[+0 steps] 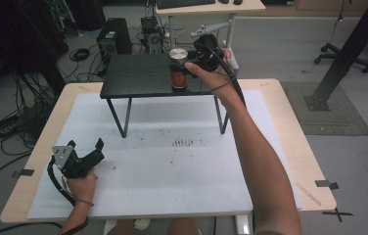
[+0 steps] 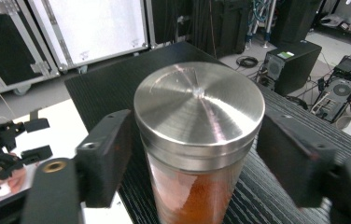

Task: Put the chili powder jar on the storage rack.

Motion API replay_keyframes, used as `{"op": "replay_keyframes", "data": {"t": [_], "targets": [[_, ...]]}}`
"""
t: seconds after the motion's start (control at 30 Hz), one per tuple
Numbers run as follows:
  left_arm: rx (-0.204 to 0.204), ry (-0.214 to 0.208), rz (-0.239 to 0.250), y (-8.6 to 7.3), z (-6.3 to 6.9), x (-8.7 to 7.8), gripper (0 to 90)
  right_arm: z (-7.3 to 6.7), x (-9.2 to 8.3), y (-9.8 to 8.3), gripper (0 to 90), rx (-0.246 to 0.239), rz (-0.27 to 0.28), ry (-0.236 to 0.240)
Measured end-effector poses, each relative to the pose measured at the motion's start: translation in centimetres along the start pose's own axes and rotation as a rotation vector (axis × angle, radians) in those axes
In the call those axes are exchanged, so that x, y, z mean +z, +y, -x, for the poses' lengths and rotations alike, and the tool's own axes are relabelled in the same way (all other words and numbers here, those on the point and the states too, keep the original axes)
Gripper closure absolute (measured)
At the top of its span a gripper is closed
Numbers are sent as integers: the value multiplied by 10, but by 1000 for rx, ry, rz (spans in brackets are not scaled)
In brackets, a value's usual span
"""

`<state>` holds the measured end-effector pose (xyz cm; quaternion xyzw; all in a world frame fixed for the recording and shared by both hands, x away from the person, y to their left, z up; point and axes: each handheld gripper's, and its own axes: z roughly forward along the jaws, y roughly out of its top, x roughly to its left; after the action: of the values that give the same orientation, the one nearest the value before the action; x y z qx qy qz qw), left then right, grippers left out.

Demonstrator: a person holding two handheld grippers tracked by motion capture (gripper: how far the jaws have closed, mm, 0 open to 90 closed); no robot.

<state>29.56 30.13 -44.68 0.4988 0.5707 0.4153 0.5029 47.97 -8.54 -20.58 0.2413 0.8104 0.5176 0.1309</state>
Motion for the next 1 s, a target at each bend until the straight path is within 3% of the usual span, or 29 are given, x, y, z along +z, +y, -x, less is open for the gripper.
{"op": "replay_keyframes", "data": {"t": [0.1, 0.4, 0.73, 1.0], "targets": [[-2, 0, 0, 0, 0, 0, 2, -1, 0, -2, 153, 4, -9, -1], [-1, 1, -1, 0, 0, 0, 2, -4, -17, -12, 96, -12, 23, -54], [10, 1, -1, 0, 1, 0, 2, -13, -49, -31, 94, 3, 71, -70], [15, 1, -2, 0, 2, 0, 2, -25, -65, -43, 88, 2, 86, -74]]}}
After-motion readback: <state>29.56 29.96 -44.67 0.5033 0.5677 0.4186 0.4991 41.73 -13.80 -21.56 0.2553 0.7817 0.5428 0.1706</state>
